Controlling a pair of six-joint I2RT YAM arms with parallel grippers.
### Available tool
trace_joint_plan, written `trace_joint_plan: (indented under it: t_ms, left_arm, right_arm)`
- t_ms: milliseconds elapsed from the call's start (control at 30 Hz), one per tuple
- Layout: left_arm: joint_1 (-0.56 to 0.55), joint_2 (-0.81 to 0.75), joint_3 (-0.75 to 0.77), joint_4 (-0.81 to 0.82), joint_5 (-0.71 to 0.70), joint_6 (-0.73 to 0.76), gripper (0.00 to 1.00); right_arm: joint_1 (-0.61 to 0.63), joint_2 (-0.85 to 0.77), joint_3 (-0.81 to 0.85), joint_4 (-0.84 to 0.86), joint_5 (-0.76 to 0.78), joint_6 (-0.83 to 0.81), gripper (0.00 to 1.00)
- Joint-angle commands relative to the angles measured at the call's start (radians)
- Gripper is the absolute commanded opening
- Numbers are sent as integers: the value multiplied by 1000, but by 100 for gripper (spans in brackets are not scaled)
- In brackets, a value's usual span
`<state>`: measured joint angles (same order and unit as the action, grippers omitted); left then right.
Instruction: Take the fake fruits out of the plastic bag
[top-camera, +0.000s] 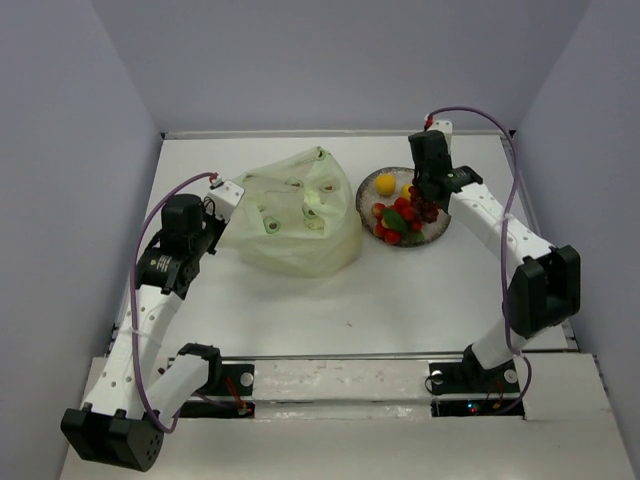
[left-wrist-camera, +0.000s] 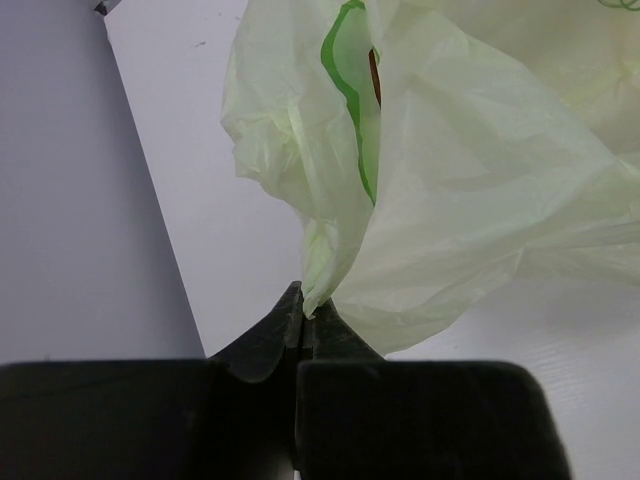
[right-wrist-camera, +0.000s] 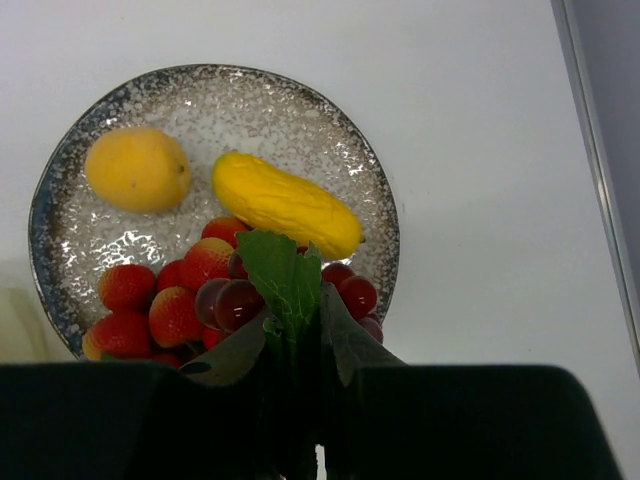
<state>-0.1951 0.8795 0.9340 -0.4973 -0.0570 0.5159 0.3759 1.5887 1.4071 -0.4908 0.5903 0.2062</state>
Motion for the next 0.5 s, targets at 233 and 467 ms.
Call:
trace_joint_plan:
  t_ms: [233, 467]
  left_arm:
    - [-4, -28, 11, 20, 16, 1, 1]
    - [-4, -42, 25, 6, 14, 19, 0]
  right_arm:
    - [0, 316, 236, 11, -55, -57, 27]
    - [0, 404, 375, -96, -150, -96, 80]
